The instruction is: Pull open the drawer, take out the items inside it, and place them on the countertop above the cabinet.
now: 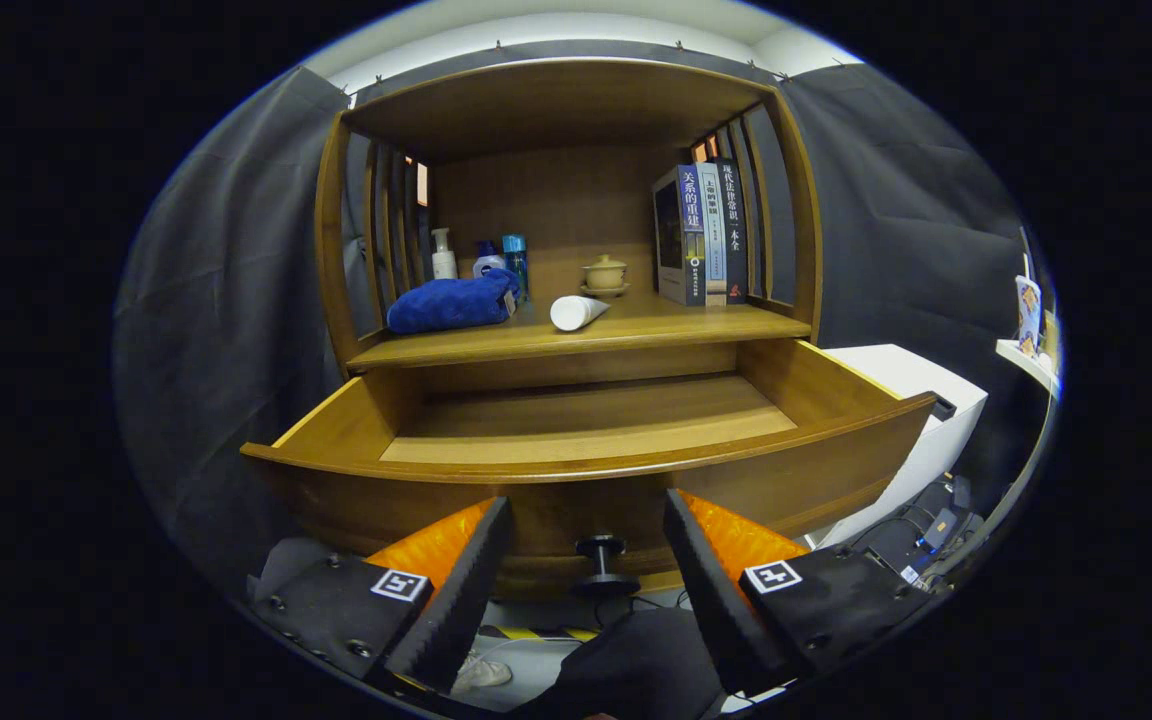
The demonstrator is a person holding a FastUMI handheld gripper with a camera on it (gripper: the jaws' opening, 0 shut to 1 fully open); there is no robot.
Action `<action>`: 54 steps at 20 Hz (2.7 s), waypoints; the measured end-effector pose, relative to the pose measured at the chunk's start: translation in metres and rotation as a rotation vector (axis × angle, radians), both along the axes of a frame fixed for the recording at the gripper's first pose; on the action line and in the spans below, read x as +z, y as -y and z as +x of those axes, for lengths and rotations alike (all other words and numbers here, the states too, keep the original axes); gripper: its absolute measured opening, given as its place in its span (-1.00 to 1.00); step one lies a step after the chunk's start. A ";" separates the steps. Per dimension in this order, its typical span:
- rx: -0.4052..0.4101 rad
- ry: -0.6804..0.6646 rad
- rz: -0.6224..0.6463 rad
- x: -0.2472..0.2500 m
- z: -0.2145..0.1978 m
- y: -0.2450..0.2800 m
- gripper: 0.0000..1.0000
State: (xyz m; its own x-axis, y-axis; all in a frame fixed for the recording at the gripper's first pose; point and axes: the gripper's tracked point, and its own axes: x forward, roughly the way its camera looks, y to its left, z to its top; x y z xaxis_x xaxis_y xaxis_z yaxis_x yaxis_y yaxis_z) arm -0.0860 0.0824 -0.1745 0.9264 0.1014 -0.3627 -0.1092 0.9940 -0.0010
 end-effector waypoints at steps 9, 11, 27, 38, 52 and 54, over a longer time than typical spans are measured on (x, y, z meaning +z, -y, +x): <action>0.006 -0.023 -0.029 -0.004 0.006 -0.002 0.96; 0.009 -0.037 -0.044 -0.005 0.013 -0.006 0.96; 0.019 -0.041 -0.073 0.001 0.107 -0.017 0.95; 0.026 -0.044 -0.109 -0.001 0.165 -0.025 0.97; 0.005 0.069 -0.077 0.071 0.166 -0.003 0.98; -0.010 0.123 -0.053 0.114 0.167 0.007 0.98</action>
State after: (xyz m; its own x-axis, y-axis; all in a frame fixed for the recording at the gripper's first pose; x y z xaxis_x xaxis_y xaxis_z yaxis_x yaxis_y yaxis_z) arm 0.0810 0.0754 -0.0607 0.9649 0.0758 -0.2512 -0.0953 0.9933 -0.0660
